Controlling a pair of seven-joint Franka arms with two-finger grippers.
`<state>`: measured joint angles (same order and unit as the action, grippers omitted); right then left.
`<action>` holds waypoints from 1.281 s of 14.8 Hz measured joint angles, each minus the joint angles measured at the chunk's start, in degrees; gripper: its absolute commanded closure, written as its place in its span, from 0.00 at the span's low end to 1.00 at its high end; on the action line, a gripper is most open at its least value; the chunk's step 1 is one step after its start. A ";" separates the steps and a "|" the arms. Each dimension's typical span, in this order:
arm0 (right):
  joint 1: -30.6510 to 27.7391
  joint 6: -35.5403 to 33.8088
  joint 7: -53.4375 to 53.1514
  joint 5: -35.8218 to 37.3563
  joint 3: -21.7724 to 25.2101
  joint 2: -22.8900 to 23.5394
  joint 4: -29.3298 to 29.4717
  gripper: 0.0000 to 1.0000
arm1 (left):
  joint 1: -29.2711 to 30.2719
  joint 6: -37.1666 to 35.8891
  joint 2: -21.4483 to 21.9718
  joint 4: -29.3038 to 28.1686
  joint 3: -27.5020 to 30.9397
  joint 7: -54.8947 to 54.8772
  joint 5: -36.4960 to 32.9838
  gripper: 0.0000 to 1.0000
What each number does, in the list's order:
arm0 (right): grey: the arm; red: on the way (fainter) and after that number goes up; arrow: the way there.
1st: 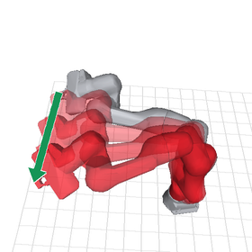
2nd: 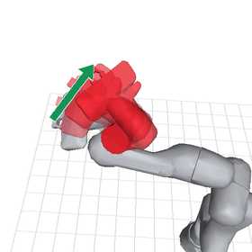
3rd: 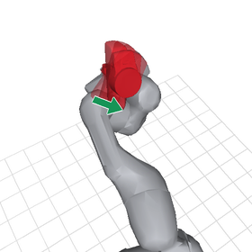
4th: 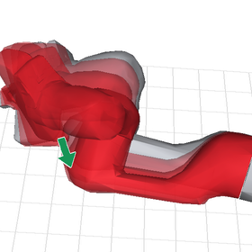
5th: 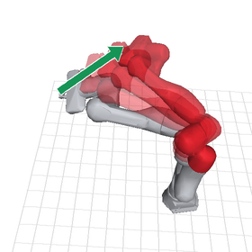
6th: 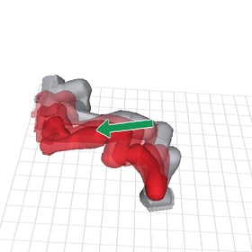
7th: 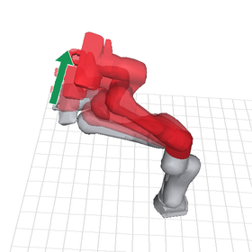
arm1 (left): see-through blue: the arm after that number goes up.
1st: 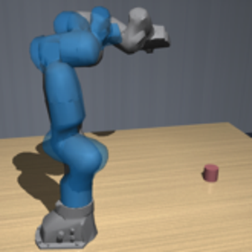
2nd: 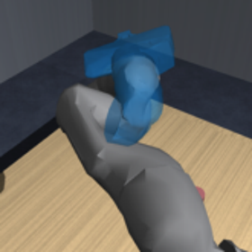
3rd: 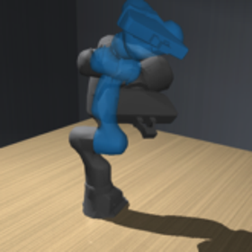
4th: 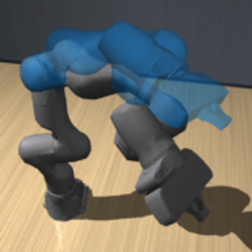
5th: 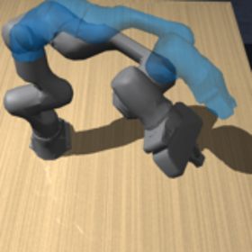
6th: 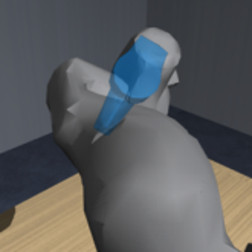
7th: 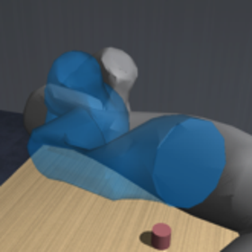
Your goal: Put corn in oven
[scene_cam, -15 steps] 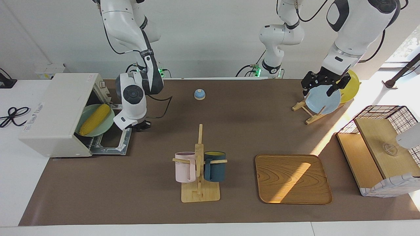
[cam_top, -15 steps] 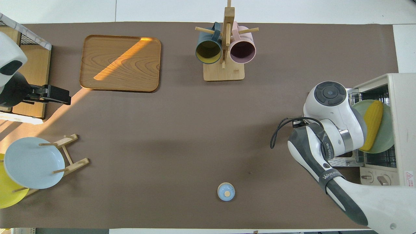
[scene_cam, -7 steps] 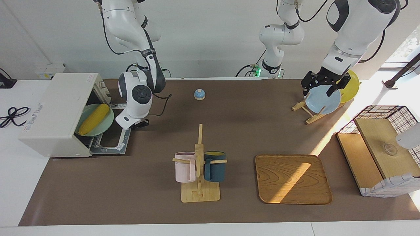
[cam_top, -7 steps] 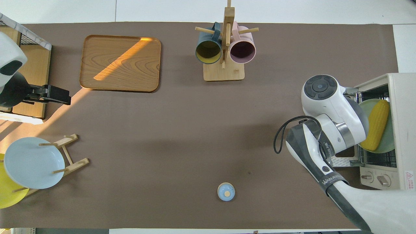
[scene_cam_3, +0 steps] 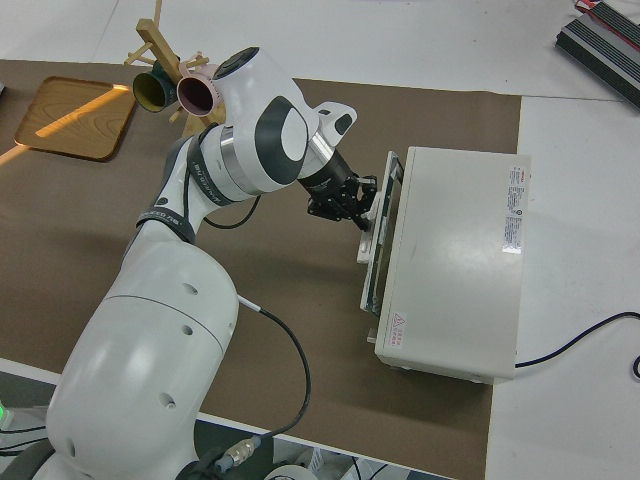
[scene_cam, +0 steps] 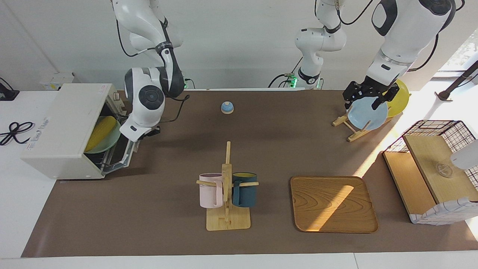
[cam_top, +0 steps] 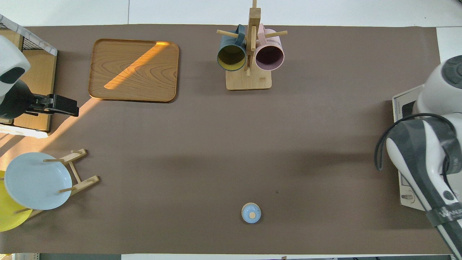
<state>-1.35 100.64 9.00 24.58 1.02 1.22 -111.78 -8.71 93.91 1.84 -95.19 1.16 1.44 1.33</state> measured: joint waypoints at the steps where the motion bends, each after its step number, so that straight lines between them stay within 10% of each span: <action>1: -1.14 0.80 1.04 -0.02 0.24 -0.07 0.10 0.85 | 0.00 0.00 0.00 0.00 0.00 0.00 0.00 0.00; 6: -1.25 0.40 1.32 -2.07 0.09 -0.03 0.83 0.00 | 0.00 0.00 0.00 0.00 0.00 0.00 0.00 0.00; 13: -1.26 -16.20 1.26 -19.80 0.25 -2.89 18.58 0.00 | 0.00 0.00 0.00 0.00 0.00 0.01 0.00 0.00; 19: -1.23 -20.43 1.26 -21.34 0.06 -3.19 20.41 0.00 | 0.00 0.00 0.00 0.00 0.00 0.01 0.00 0.00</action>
<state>-2.59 80.22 10.26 3.25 1.09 -1.97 -91.37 -8.71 93.91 1.84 -95.19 1.17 1.45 1.33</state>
